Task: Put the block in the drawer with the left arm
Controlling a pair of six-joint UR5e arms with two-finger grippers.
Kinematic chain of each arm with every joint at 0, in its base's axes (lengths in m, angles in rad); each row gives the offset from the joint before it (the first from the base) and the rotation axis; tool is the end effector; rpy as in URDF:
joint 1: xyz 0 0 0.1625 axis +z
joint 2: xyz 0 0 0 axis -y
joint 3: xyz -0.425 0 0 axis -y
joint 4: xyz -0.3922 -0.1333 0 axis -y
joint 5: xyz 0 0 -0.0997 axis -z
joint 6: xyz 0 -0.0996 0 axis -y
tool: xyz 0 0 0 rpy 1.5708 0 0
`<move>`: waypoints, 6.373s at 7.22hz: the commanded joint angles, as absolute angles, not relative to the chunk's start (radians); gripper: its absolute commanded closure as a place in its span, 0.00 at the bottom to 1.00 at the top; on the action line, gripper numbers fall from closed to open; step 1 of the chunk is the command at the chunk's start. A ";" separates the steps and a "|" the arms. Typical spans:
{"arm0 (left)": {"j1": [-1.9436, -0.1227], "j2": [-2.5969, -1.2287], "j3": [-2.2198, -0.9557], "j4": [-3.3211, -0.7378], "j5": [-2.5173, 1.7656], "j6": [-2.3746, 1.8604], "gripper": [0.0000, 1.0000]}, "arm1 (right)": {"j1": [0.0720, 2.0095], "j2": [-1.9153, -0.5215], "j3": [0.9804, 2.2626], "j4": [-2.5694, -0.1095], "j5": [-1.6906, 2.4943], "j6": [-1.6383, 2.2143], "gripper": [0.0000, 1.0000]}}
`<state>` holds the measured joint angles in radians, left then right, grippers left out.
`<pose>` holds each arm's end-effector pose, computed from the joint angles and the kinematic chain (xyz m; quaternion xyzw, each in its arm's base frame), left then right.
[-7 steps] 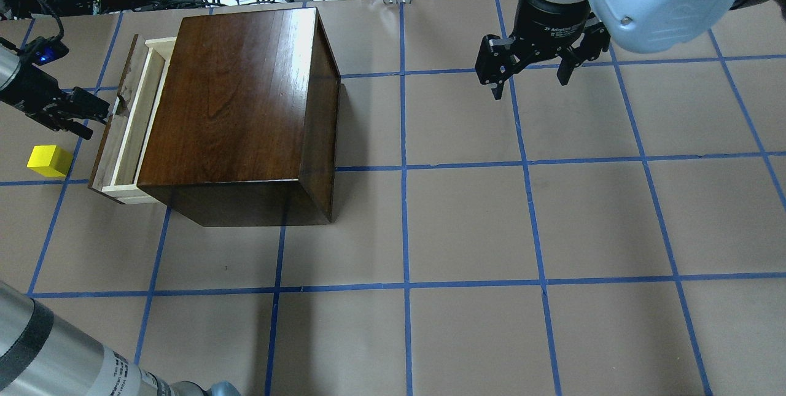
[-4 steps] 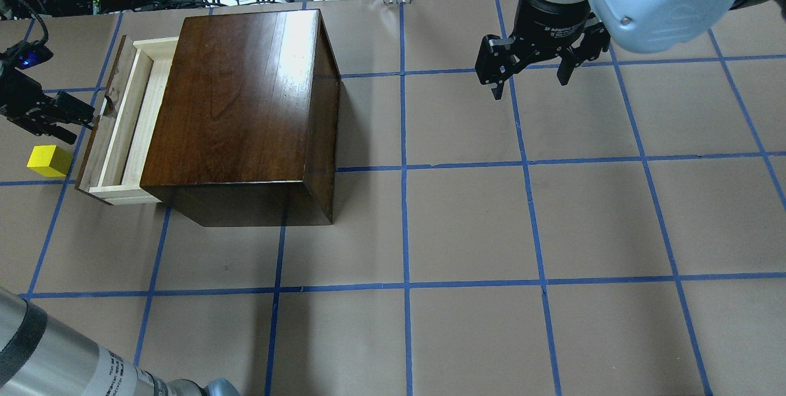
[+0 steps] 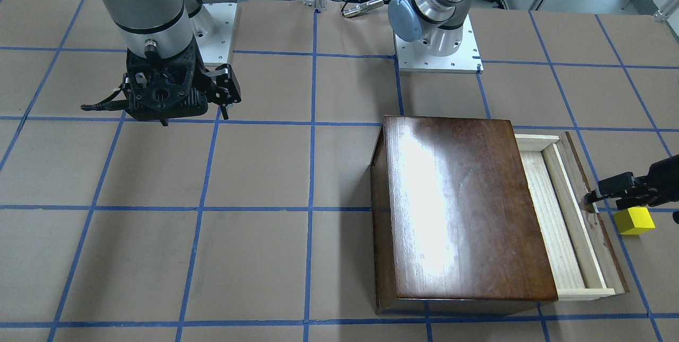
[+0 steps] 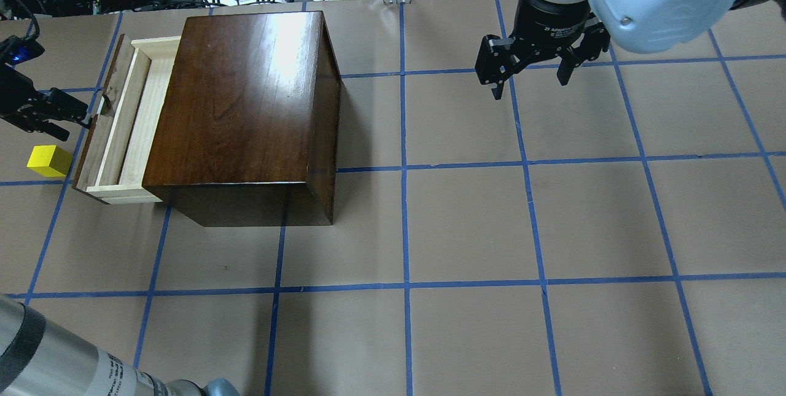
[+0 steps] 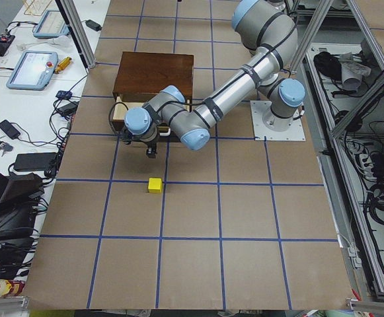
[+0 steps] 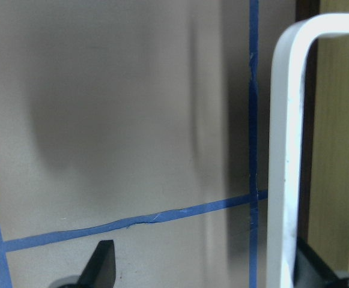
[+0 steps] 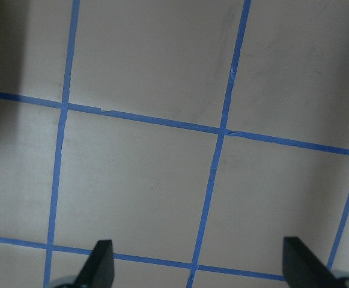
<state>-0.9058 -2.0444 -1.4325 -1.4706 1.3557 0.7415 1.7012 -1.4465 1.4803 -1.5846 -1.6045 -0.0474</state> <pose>0.2724 -0.5978 0.2938 -0.0252 -0.9871 -0.0200 0.1567 0.1994 -0.5209 0.4695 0.0889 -0.9958 -0.0093 0.0173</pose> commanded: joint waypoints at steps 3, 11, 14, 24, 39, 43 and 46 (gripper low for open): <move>-0.908 -1.910 -1.427 -1.558 1.383 0.742 0.00 | 1.701 -1.447 1.480 -1.585 -1.605 -0.048 0.00; -0.998 -1.583 -1.445 -1.767 1.460 0.660 0.00 | 1.701 -1.447 1.480 -1.585 -1.605 -0.046 0.00; -1.226 -1.578 -1.437 -1.752 1.503 0.339 0.00 | 1.701 -1.447 1.480 -1.585 -1.605 -0.046 0.00; -1.548 -1.600 -1.548 -1.470 1.597 0.032 0.00 | 1.701 -1.447 1.480 -1.585 -1.605 -0.048 0.00; -0.861 -1.846 -1.511 -1.379 1.647 1.764 0.00 | 1.701 -1.447 1.480 -1.585 -1.605 -0.048 0.00; -0.861 -2.021 -1.497 -1.130 1.635 2.121 0.00 | 1.701 -1.447 1.480 -1.585 -1.605 -0.048 0.00; -0.859 -2.095 -1.506 -1.062 1.632 2.218 0.00 | 1.701 -1.447 1.480 -1.585 -1.605 -0.046 0.00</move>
